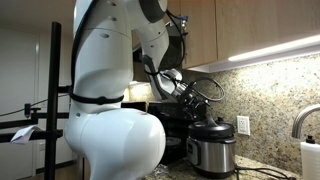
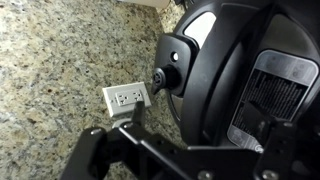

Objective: Pick up the black lid on the right and put it on top of the rice cooker on the left

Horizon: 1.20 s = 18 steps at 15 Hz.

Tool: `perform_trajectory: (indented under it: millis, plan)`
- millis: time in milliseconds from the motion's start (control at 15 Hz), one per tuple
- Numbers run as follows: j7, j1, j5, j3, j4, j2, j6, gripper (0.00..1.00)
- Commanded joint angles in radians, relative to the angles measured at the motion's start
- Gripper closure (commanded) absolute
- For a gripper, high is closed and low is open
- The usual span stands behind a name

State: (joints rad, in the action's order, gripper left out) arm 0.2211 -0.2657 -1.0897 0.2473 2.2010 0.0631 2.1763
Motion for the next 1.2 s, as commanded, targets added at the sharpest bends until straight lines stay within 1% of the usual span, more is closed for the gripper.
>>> perform_trajectory:
  millis: [0,200,267,467,533,667,800,867,933,1133]
  plan:
    - [0.017,0.005,-0.004,0.004,0.091,0.139,0.008,0.0]
    - [0.036,0.025,0.004,-0.015,0.12,0.219,-0.028,0.0]
    - [0.028,0.038,0.024,-0.036,0.133,0.24,-0.03,0.0]
    - [-0.011,0.088,0.11,-0.133,0.205,0.307,0.012,0.0]
    - [-0.041,0.103,0.158,-0.17,0.233,0.352,0.019,0.0]
    - [-0.099,0.134,0.254,-0.256,0.302,0.414,0.08,0.0]
    - [-0.143,0.159,0.35,-0.318,0.384,0.507,0.137,0.0]
    - [-0.162,0.171,0.401,-0.337,0.42,0.561,0.138,0.0]
    - [-0.191,0.184,0.453,-0.345,0.447,0.627,0.106,0.0]
    - [-0.24,0.229,0.574,-0.341,0.477,0.788,-0.008,0.0]
